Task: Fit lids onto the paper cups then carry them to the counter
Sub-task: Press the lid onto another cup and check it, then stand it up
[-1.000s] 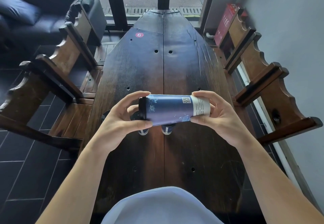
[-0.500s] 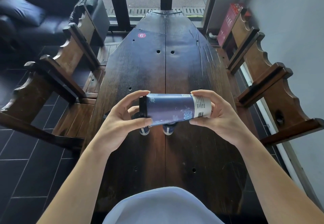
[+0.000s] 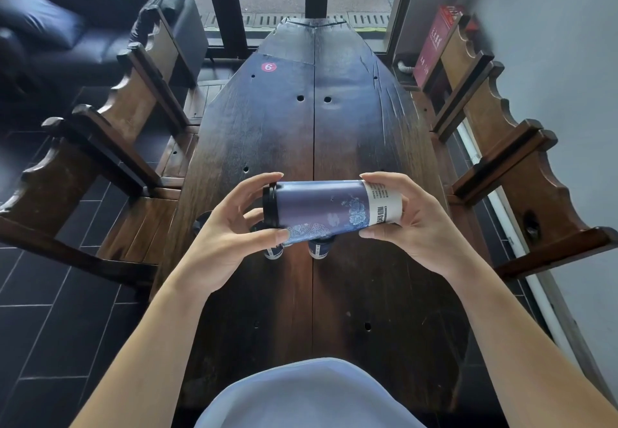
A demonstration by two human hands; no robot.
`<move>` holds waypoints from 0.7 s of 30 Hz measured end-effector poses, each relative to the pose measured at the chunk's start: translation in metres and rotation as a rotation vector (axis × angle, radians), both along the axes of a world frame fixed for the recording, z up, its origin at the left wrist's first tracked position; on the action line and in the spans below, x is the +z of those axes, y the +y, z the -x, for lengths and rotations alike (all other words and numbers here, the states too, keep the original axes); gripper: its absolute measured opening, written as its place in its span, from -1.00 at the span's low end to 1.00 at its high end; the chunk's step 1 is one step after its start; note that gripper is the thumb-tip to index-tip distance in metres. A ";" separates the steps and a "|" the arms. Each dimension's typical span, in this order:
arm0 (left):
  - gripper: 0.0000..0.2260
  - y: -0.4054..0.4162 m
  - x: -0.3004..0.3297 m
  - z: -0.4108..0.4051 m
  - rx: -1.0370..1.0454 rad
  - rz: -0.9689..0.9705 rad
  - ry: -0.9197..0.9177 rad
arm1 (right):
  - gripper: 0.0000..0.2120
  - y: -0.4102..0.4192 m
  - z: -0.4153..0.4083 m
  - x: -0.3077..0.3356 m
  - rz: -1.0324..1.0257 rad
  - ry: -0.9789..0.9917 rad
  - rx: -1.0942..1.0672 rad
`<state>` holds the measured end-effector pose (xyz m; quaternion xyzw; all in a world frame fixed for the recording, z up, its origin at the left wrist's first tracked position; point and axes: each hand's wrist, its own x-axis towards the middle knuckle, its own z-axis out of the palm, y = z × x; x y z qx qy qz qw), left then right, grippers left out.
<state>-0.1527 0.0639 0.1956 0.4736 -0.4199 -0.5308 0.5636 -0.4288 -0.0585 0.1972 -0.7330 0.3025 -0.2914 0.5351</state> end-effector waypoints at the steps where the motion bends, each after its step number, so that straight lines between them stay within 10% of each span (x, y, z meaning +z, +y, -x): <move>1: -0.32 0.000 0.000 0.002 -0.004 0.012 0.001 | -0.33 -0.001 0.000 0.000 -0.006 -0.007 -0.001; 21: -0.36 -0.013 0.001 0.008 -0.019 -0.001 -0.039 | -0.30 -0.011 0.006 -0.008 -0.003 0.009 -0.019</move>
